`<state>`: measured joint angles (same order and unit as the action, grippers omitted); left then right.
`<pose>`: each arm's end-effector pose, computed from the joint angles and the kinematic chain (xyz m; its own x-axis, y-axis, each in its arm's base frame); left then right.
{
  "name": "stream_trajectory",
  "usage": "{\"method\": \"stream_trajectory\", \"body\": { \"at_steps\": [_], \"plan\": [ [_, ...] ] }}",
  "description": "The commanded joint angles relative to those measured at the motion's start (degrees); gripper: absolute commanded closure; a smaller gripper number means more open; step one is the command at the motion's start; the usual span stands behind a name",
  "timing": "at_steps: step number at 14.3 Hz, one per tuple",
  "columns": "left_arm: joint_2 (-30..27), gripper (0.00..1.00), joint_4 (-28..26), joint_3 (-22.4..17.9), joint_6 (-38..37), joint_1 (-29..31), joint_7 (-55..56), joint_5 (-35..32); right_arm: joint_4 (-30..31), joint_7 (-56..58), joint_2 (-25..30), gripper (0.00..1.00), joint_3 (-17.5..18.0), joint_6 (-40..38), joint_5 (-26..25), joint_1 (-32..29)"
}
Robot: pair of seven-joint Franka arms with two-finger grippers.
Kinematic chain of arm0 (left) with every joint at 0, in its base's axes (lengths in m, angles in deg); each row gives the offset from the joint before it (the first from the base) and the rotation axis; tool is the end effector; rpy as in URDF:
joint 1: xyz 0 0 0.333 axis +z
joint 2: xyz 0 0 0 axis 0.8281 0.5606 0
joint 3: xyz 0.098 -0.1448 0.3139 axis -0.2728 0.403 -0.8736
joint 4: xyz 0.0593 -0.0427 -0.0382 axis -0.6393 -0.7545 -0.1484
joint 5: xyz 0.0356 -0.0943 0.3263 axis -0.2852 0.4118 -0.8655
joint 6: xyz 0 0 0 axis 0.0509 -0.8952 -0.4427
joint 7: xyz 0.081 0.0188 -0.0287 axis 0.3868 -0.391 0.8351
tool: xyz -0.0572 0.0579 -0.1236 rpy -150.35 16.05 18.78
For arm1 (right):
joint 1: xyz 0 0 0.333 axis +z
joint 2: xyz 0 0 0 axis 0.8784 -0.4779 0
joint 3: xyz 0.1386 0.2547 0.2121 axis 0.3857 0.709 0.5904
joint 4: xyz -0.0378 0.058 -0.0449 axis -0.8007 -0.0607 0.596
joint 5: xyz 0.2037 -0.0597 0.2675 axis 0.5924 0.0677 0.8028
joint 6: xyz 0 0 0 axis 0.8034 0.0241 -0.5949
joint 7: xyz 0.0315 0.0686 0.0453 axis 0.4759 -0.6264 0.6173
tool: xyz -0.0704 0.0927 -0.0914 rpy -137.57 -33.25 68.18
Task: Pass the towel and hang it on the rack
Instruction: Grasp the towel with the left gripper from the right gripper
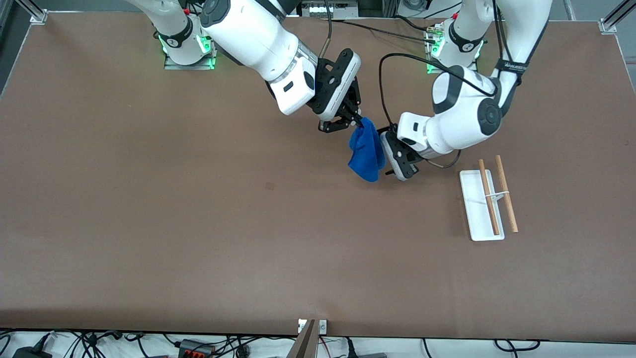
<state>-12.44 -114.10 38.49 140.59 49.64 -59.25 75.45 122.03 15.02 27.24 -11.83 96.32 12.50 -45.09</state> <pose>0.5143 -0.2742 0.3677 0.5477 -0.7607 0.3485 -0.8323 -0.4526 0.3200 0.5094 0.5003 0.5683 0.4954 0.5967 0.6313 0.8566 -0.4564 -0.2408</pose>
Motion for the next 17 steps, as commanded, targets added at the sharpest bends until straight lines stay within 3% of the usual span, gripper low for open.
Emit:
{"method": "stream_trajectory", "body": {
  "at_steps": [1,2,3,5,6,9,12,14,17],
  "plan": [
    [2.3,0.02,-0.05,0.18,4.38,-1.91,-1.72,1.6,-1.3,-0.31,-0.66,1.0,-0.17,0.22,-0.99,0.69],
    [2.56,0.13,0.04,0.18,4.73,-2.0,-1.81,1.51,-1.3,-0.31,-0.66,1.0,-0.17,0.22,-0.9,0.6],
    [2.57,0.42,0.12,0.18,4.74,-2.0,-1.72,1.6,-1.3,-0.31,-0.66,1.0,-0.17,0.22,-1.16,0.69],
    [3.0,0.6,0.65,0.18,4.83,-2.0,-1.72,1.51,-1.3,-0.31,-0.66,1.0,-0.17,0.22,-1.95,0.6],
    [3.35,0.64,0.83,0.18,4.83,-2.09,-1.72,1.51,-1.3,-0.31,-0.66,1.0,-0.17,0.22,-1.95,0.6],
    [3.45,0.52,1.27,0.18,4.91,-2.09,-1.72,1.51,-1.3,-0.31,-0.66,1.0,-0.17,0.22,-1.96,0.6],
    [3.45,0.53,1.35,0.18,5.26,-2.18,-1.81,1.43,-1.3,-0.31,-0.66,1.0,-0.17,0.22,-1.96,0.6],
    [3.71,0.8,1.71,0.18,5.7,-2.62,-1.81,1.25,-1.3,-0.31,-0.66,1.0,-0.17,0.22,-2.48,0.6],
    [4.32,0.99,2.85,0.18,6.06,-3.06,-1.81,0.99,-1.3,-0.31,-0.66,1.0,-0.17,0.22,-2.75,0.6]
  ]
}}
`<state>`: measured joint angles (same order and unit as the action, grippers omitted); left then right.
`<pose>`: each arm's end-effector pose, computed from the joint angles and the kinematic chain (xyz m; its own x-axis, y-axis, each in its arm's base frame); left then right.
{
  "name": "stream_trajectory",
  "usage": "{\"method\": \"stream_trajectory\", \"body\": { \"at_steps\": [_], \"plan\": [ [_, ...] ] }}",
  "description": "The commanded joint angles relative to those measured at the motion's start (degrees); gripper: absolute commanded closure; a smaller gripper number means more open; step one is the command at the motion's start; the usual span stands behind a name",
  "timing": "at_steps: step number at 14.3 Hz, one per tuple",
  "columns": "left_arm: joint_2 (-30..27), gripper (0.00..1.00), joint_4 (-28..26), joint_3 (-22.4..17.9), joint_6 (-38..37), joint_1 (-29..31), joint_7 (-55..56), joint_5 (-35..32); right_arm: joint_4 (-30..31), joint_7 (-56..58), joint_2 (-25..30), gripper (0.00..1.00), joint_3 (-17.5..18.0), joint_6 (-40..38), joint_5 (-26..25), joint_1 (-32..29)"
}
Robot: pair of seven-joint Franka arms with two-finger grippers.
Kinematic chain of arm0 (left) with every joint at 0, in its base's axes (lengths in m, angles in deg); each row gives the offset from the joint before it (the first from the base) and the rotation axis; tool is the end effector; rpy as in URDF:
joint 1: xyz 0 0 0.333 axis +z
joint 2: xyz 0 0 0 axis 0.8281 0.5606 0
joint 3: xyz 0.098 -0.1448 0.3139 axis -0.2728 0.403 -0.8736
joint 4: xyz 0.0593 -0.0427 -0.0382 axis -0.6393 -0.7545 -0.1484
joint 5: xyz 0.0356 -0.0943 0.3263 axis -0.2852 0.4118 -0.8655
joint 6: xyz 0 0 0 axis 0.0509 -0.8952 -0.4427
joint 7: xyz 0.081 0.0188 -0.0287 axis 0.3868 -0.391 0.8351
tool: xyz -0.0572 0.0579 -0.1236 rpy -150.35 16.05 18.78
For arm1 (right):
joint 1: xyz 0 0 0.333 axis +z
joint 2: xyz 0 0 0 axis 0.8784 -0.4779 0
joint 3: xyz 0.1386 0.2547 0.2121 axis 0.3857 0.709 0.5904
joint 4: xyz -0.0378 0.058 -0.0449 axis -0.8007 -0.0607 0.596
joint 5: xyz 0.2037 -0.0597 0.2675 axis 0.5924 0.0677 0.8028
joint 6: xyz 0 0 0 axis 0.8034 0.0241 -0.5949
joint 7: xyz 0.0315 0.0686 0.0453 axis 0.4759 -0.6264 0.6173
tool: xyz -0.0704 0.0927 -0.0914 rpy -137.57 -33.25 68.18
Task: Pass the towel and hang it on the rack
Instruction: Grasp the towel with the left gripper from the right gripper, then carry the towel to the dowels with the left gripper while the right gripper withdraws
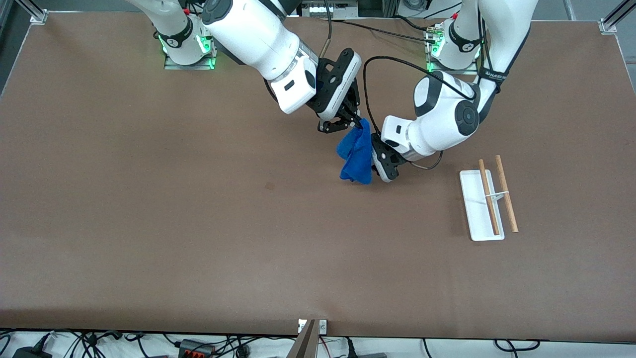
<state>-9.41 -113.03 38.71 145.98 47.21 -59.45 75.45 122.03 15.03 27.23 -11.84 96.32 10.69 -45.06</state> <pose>0.5223 -0.2975 0.3533 0.5282 -0.7584 0.3820 -0.8480 -0.4475 0.2840 0.5099 0.4999 0.5678 0.4756 0.6122 0.6317 0.8654 -0.4544 -0.2111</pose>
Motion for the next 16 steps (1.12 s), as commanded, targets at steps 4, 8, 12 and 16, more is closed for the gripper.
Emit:
{"method": "stream_trajectory", "body": {
  "at_steps": [4,8,12,16],
  "plan": [
    [1.91,0.99,1.86,-0.04,0.75,-0.53,-1.43,1.07,-1.3,-0.32,-0.66,1.0,-0.16,0.21,-1.29,0.57],
    [1.38,0.99,3.36,-0.74,-3.45,0.43,1.1,0.89,-1.12,-0.41,-0.66,0.96,-0.16,0.13,-0.94,0.49],
    [-1.43,0.99,3.27,-1.0,-9.95,3.23,7.17,0.72,-0.95,-3.11,-0.75,0.0,-0.68,-0.22,-1.12,-0.22],
    [-5.11,0.99,3.53,-1.01,-16.8,6.93,11.12,-4.8,-0.6,-8.48,-0.66,0.0,-4.89,-3.9,-1.21,-0.39]
  ]
}}
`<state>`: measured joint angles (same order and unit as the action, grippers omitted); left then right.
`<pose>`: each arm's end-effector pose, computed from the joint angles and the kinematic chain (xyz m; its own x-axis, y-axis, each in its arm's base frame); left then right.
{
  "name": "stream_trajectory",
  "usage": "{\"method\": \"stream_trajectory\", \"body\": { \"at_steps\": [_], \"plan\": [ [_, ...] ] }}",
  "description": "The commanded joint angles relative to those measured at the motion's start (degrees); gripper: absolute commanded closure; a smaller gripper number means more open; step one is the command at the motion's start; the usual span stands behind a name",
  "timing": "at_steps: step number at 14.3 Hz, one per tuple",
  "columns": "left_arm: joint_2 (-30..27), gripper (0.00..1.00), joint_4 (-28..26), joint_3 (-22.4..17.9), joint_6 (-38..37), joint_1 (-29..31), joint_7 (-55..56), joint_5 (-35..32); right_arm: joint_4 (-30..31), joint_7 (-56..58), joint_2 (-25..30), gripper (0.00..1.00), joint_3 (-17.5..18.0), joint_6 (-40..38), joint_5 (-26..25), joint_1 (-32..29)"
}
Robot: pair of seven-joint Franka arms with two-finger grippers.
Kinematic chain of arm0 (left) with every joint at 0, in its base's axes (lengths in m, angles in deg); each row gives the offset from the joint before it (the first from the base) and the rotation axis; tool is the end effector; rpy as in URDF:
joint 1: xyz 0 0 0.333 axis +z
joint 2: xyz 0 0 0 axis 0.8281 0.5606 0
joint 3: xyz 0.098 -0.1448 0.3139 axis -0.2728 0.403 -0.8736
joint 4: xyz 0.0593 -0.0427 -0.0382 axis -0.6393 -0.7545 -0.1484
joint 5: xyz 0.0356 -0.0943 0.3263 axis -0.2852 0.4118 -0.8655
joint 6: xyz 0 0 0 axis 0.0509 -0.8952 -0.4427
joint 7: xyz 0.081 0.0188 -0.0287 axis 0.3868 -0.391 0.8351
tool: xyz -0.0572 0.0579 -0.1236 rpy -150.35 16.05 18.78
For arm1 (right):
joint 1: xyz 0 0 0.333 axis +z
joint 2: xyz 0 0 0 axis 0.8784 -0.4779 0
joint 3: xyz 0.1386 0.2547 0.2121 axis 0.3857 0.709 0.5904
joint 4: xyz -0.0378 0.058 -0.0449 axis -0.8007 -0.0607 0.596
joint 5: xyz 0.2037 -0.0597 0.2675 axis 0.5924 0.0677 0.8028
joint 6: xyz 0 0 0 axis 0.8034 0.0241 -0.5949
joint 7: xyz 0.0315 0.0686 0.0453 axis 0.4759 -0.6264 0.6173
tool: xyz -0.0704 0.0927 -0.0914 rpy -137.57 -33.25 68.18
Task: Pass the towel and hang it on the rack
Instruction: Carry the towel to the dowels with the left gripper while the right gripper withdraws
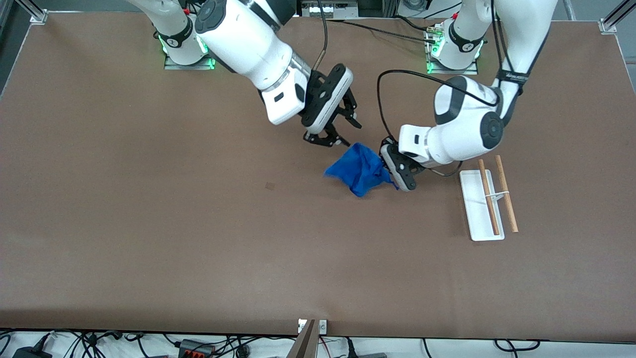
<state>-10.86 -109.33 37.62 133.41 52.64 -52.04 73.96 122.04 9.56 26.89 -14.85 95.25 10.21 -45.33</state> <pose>0.5364 -0.2480 0.3762 0.6627 -0.6971 0.2737 -0.7373 -0.5432 0.4016 0.5334 0.4781 0.5535 0.5829 0.5668 0.5822 0.7922 -0.5558 -0.2520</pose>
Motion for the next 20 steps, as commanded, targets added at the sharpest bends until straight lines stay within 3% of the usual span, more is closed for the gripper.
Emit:
{"method": "stream_trajectory", "body": {
  "at_steps": [1,4,10,11,14,18,20],
  "plan": [
    [-5.32,0.99,-0.07,0.0,-6.87,1.59,6.17,-6.03,-0.69,-4.16,-0.14,0.0,-3.72,-5.11,-0.73,-0.04],
    [-5.96,0.99,3.52,0.0,-14.69,4.93,8.83,-10.01,-0.78,-8.73,0.47,0.0,-8.91,-12.74,-1.34,-0.04],
    [-2.71,0.99,8.8,-0.09,-20.43,13.62,10.15,-13.07,-1.05,-9.0,0.56,0.0,-21.92,-27.96,-4.5,0.05],
    [-2.27,0.99,9.76,0.0,-20.43,14.15,10.24,-17.18,-1.05,-9.44,0.47,0.0,-24.46,-28.85,-4.85,0.05],
    [-1.65,0.99,10.56,-0.09,-20.78,17.75,9.71,-19.59,-0.78,-14.96,0.03,0.0,-30.18,-30.79,-4.94,-0.04],
    [-0.69,0.99,10.47,-0.35,-21.31,20.47,12.25,-24.94,-0.96,-20.96,0.47,0.0,-34.93,-30.79,-4.77,-0.39],
    [-0.5,0.99,10.47,-0.27,-21.92,23.28,10.78,-25.92,-0.87,-21.31,1.96,0.0,-35.56,-30.71,-5.2,-2.75]
  ]
}}
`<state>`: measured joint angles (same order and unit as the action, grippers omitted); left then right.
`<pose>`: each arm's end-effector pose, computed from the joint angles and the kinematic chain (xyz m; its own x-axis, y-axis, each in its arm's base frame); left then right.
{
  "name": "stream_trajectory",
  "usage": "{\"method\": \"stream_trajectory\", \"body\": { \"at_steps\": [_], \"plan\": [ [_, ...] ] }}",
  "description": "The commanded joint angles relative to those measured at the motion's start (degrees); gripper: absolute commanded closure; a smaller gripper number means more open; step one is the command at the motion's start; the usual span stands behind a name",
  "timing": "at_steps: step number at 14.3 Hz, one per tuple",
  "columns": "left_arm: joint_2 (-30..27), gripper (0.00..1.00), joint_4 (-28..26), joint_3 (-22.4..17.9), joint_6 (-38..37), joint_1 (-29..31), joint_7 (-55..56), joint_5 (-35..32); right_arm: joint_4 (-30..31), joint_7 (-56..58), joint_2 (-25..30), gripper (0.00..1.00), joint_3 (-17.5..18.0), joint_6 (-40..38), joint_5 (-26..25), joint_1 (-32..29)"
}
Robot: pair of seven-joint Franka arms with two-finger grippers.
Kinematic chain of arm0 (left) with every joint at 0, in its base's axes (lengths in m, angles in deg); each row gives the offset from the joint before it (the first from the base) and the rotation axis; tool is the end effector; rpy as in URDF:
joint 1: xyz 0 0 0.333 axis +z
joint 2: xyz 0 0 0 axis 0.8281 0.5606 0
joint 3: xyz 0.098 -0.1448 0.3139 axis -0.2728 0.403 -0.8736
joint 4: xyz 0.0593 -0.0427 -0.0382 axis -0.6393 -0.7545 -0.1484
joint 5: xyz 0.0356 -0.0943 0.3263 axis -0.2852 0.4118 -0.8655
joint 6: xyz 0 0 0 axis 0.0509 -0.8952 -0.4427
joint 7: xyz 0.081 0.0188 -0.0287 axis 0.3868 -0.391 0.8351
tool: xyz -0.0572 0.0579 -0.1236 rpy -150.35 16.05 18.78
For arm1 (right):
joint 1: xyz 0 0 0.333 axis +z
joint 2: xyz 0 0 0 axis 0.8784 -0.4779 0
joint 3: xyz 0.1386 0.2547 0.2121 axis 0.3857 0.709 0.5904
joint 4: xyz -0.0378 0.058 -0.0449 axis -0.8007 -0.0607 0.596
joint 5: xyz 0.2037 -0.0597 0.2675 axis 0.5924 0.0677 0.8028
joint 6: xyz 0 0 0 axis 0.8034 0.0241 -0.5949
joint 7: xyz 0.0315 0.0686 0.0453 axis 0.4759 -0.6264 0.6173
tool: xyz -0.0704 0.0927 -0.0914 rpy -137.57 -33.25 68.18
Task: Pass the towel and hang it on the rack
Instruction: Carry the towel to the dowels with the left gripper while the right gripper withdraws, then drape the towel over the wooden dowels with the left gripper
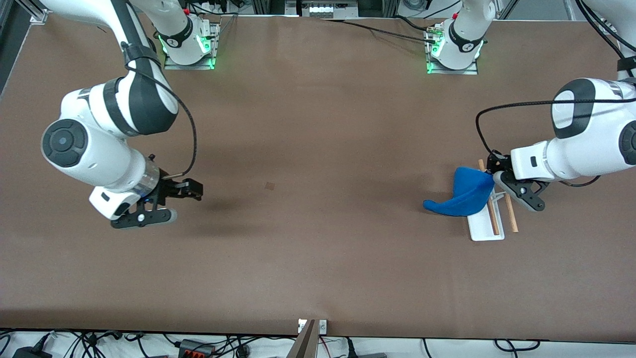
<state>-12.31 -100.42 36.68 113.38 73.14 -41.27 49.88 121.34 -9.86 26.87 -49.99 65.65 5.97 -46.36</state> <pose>0.5709 -0.0115 0.4166 0.8192 -0.5715 -0.0487 -0.5453 -0.8024 0.2426 0.6499 0.1595 0.4529 0.9957 0.0911 0.0195 0.0919 -0.9946 -0.0482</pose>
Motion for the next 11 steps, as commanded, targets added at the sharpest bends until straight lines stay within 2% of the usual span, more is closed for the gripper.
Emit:
{"method": "stream_trajectory", "body": {
  "at_steps": [1,3,7,11],
  "plan": [
    [0.95,0.99,1.56,0.67,-2.76,3.49,-1.14,-1.84,-0.17,-1.89,2.24,0.0,-0.42,-1.02,-2.36,-3.03],
    [0.95,0.99,1.65,0.58,-3.56,4.9,-2.02,-2.97,0.62,-1.63,4.17,0.0,-0.33,-1.54,-3.07,-6.2],
    [0.95,0.99,1.91,0.5,-3.65,7.53,-6.05,-3.95,0.1,-0.49,9.0,0.0,-0.51,-12.95,-2.46,-12.44],
    [1.64,0.99,2.53,0.58,-3.83,11.75,-12.66,-5.79,0.01,7.41,11.38,0.0,-0.51,-14.02,-2.46,-15.35]
  ]
}}
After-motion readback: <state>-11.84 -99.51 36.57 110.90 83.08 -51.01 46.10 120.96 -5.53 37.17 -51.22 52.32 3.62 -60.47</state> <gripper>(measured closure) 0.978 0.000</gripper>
